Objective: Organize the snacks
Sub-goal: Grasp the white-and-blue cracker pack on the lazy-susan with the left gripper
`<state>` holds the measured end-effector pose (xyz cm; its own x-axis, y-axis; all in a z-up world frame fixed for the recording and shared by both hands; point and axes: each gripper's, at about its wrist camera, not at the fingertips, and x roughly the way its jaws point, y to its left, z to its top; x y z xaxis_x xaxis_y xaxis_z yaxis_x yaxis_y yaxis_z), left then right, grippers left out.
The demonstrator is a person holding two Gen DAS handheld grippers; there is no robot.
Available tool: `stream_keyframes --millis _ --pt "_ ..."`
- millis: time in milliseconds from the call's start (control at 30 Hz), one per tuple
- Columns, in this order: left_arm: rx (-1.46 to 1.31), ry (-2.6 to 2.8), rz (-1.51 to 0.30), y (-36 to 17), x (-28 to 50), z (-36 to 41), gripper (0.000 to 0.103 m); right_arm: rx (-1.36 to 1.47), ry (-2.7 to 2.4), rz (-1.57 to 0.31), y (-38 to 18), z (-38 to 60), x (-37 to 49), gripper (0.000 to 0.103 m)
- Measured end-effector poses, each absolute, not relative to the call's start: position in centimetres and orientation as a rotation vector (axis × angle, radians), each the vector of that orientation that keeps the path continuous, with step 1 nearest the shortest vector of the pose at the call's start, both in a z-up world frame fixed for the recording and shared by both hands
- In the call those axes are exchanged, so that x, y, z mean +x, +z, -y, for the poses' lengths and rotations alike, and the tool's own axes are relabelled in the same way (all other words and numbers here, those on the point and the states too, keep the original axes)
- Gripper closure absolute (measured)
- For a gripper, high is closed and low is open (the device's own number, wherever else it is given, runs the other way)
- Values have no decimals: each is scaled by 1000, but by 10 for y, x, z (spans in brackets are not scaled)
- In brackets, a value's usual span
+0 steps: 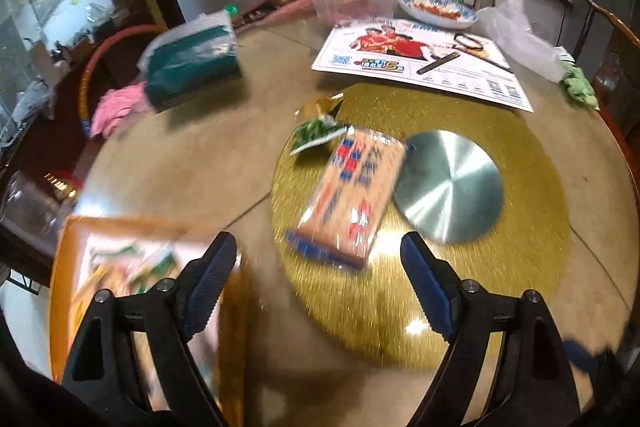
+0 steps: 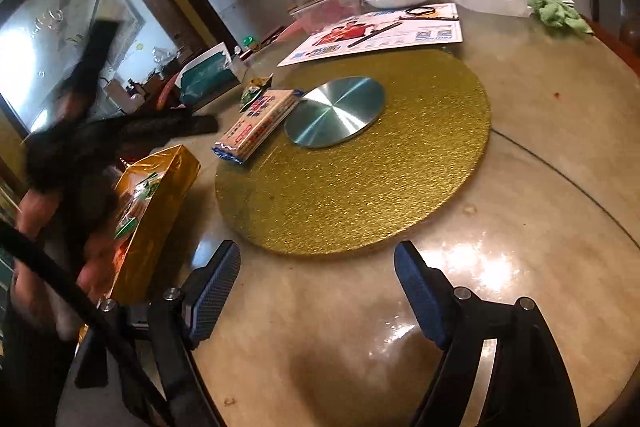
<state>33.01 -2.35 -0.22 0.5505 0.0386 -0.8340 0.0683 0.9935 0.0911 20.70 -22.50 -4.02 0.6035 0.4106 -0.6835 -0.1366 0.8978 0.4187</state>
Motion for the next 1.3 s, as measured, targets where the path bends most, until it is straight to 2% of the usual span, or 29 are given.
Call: stream_keyframes --millis 167,367,533,567,600,700,800,933,967,1000,1067,1300 --pt "155 -24 -1050 -22 372 39 19 372 331 -883 -43 230 208 23" --pt "152 -22 -1107 -38 385 46 39 384 340 -880 -42 232 207 23" --pt "228 30 -1082 -41 365 49 47 385 343 -871 -40 232 207 23" --pt "236 25 -1075 -40 359 50 57 385 342 -870 -40 232 207 23" --pt "253 22 -1068 -39 351 51 62 385 342 -869 -40 232 207 23" --pt "312 28 -1076 -40 315 55 72 388 348 -869 -40 231 207 23" --pt "356 -11 -1074 -41 286 58 73 389 350 -865 -40 231 207 23" --pt "303 -64 -1094 -34 282 51 70 394 359 -853 -38 232 206 23" --pt "288 -58 -1078 -31 284 48 56 394 363 -851 -38 232 206 23" --pt "268 -49 -1063 -27 289 45 35 394 364 -849 -38 231 205 23" --pt "218 -40 -1037 -22 301 37 21 397 365 -850 -39 232 206 23" --pt "208 -37 -1145 -48 342 35 21 405 383 -854 -39 231 205 23"
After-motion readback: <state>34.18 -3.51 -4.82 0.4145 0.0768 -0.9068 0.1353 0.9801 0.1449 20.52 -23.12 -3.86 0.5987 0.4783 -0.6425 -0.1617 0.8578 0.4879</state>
